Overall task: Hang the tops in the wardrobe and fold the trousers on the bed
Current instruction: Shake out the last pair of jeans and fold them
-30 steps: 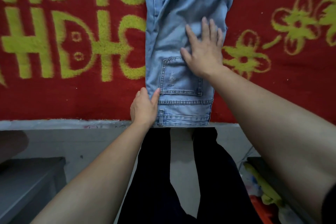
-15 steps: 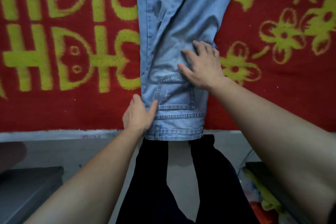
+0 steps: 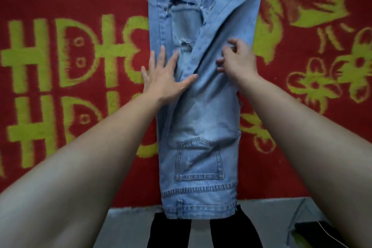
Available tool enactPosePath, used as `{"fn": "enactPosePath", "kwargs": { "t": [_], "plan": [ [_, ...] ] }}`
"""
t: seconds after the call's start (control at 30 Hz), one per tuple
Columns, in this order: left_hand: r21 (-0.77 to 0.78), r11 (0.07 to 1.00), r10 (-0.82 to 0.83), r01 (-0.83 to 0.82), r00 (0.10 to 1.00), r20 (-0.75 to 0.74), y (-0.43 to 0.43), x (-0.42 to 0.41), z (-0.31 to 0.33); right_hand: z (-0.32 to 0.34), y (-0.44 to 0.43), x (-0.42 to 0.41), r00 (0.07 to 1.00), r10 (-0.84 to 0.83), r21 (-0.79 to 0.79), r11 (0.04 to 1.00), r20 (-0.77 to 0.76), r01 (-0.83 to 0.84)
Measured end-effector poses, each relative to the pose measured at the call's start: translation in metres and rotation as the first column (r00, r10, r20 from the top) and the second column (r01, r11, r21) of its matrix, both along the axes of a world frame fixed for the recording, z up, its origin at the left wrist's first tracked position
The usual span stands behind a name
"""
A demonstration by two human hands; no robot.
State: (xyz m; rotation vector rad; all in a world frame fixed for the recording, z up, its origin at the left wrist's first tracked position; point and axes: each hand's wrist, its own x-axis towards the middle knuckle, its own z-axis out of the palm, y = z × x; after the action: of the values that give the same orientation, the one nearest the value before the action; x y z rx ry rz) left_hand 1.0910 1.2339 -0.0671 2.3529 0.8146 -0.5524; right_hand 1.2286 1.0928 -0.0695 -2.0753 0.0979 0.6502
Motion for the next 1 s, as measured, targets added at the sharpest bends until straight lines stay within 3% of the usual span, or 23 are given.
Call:
{"fn": "enactPosePath", "kwargs": {
  "t": [0.07,0.27,0.53,0.67,0.77,0.87,1.0],
  "plan": [
    [-0.014,1.0,0.01,-0.011,0.997,-0.074,0.001,0.016,-0.007,-0.004,0.011,0.028,0.997,-0.077,0.077,0.994,0.01,0.076],
    [0.026,0.999,-0.032,0.037,0.983,-0.179,0.004,0.024,-0.009,-0.009,0.029,0.094,0.972,-0.162,0.204,0.959,-0.169,0.195],
    [-0.007,1.0,0.007,-0.009,0.968,-0.252,0.011,0.035,0.0,0.003,0.038,0.149,0.908,-0.243,0.424,0.822,-0.34,0.379],
    [-0.043,0.998,0.036,-0.046,0.976,-0.216,0.017,0.036,0.0,-0.004,0.057,0.172,0.929,-0.278,0.352,0.867,-0.245,0.352],
    [-0.052,0.997,0.046,-0.056,0.983,-0.175,0.021,0.036,0.003,-0.003,0.084,0.18,0.964,-0.263,0.27,0.927,-0.024,0.26],
    [-0.057,0.993,0.097,-0.103,0.99,-0.102,0.026,0.034,0.005,0.01,0.123,0.18,0.952,-0.108,0.146,0.987,0.288,0.068],
    [-0.038,0.965,0.259,-0.26,0.965,-0.037,0.043,0.026,0.004,0.029,0.192,0.169,0.906,0.14,-0.013,0.989,0.4,-0.147]
  ]
}}
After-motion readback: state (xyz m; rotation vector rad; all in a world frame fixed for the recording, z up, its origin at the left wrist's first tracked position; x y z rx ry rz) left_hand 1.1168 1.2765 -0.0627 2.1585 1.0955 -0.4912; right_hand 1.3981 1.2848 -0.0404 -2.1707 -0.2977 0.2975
